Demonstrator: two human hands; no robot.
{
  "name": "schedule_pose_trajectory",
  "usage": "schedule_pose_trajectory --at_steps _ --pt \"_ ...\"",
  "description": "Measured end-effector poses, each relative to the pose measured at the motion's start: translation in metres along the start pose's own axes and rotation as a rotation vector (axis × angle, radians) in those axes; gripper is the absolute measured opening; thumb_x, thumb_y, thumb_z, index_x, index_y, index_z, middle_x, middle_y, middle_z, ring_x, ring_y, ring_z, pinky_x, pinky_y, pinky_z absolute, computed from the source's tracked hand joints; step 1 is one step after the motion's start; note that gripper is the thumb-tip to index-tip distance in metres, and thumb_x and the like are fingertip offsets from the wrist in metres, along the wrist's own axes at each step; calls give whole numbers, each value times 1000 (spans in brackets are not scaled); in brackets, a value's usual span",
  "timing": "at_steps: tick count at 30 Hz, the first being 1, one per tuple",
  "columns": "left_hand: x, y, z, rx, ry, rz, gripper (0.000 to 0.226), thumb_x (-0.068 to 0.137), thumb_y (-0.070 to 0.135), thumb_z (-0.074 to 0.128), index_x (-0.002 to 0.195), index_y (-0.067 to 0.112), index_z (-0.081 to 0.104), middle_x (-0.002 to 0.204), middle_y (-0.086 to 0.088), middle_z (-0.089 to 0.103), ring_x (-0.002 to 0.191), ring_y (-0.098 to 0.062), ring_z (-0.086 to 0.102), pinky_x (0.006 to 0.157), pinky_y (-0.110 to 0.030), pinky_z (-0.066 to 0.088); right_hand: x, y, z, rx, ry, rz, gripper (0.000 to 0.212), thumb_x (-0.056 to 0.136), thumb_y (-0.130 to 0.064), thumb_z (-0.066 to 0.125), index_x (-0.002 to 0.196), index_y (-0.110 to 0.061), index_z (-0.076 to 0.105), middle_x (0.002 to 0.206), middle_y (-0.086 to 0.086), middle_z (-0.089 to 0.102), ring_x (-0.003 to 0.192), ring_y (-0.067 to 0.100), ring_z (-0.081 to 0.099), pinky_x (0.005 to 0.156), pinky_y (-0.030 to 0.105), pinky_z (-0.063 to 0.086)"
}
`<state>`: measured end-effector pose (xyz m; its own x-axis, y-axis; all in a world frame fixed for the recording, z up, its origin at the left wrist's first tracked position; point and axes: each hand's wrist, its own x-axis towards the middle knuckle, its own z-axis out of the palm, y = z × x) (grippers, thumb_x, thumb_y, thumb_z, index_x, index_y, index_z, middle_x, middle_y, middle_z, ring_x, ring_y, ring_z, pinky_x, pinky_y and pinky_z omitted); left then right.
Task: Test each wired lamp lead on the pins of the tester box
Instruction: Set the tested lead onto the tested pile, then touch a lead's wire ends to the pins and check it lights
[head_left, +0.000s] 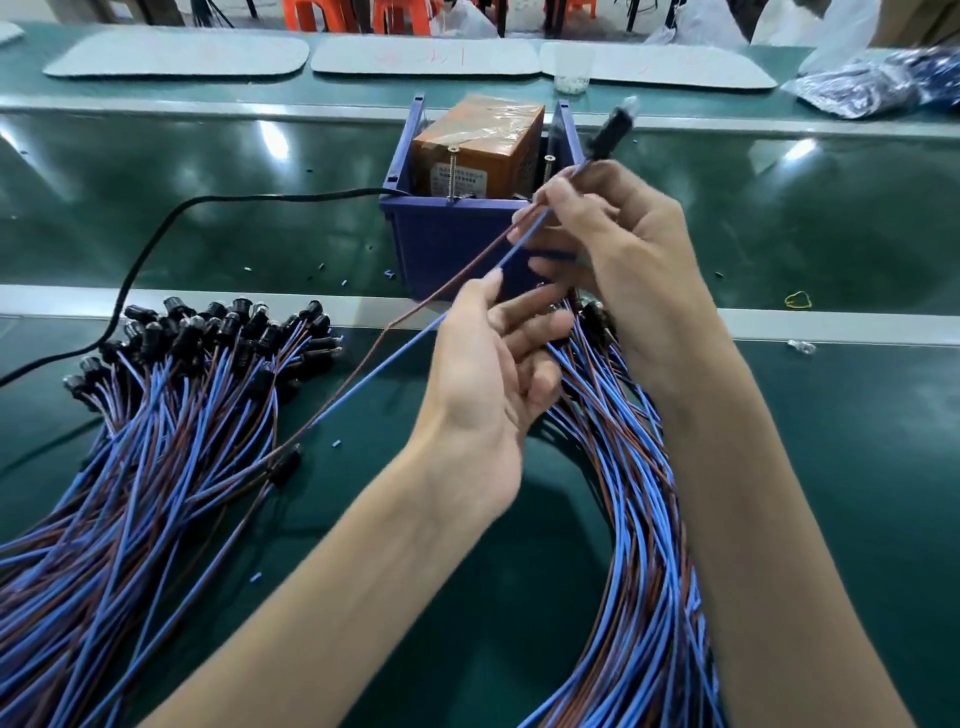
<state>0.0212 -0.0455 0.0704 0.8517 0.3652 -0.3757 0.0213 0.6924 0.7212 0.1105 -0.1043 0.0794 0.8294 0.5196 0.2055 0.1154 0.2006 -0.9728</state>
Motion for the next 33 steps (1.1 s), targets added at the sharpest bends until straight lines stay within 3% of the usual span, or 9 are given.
schedule_pose_trajectory --at_steps 4,9,18,27,30,33 --pt "4 8 -4 -94 83 81 33 101 31 35 109 8 57 80 -1 73 32 -3 32 36 -11 31 2 -7 -3 202 87 20 21 103 -12 40 83 -13 47 73 4 72 74 18 71 70 27 58" --pt "2 20 -7 -94 113 253 18 98 16 39 108 11 52 93 -1 72 34 -4 34 39 -12 31 6 -9 -13 322 235 3 22 104 -9 31 88 -14 45 62 -2 68 68 18 70 66 28 55" --pt "3 28 -9 -3 200 444 27 105 24 33 103 17 59 90 6 73 39 -5 38 44 -15 37 11 -7 -25 352 397 -1 27 100 -3 27 88 -14 48 62 -3 51 57 10 58 62 25 47" --pt "12 36 -17 41 303 539 13 100 17 49 96 24 59 79 11 69 41 -3 36 45 -14 35 11 -6 -23 424 343 -28 28 103 -5 31 83 -10 50 61 -2 37 48 8 35 53 20 34" --pt "15 34 -20 144 270 546 12 98 16 53 92 23 60 75 9 70 42 -3 34 45 -13 34 9 -6 -23 400 319 -34 24 101 -4 38 82 -9 52 60 -2 32 48 7 27 48 18 29" --pt "16 31 -21 400 128 508 12 95 12 57 89 21 64 70 7 71 41 1 42 44 -10 35 6 -6 -27 251 295 -14 16 95 -5 51 82 -9 59 57 -5 29 47 5 20 40 17 20"
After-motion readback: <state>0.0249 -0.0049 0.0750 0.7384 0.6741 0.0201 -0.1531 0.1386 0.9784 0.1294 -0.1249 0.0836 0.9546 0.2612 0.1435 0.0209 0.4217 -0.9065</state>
